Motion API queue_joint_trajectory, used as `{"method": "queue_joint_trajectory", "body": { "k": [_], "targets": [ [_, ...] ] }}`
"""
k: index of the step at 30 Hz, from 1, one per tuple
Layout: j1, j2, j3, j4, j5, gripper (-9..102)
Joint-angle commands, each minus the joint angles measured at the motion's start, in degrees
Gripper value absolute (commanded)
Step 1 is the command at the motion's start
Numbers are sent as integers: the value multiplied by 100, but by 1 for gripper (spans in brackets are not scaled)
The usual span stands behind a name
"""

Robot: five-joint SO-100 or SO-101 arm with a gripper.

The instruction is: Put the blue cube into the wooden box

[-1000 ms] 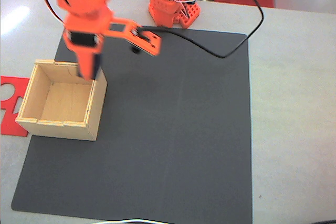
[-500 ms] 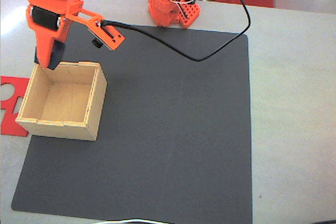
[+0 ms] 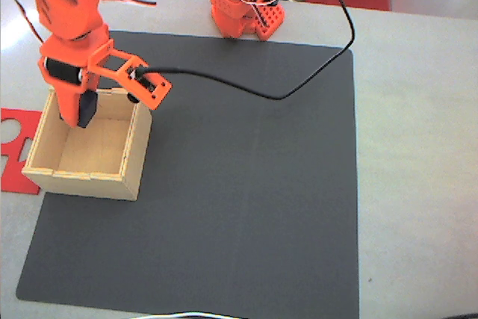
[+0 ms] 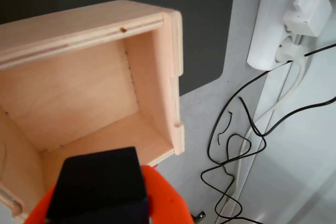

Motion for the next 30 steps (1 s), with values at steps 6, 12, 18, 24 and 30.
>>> {"method": "queue_joint_trajectory", "body": {
  "k": [6, 12, 18, 24, 30],
  "targets": [
    [158, -448, -211, -237, 53, 0],
    [272, -879, -211, -387, 18, 0],
    [343, -1371, -211, -510, 18, 0],
    [343, -1608, -211, -642, 18, 1],
    [343, -1635, -264, -615, 9, 11]
  ]
}}
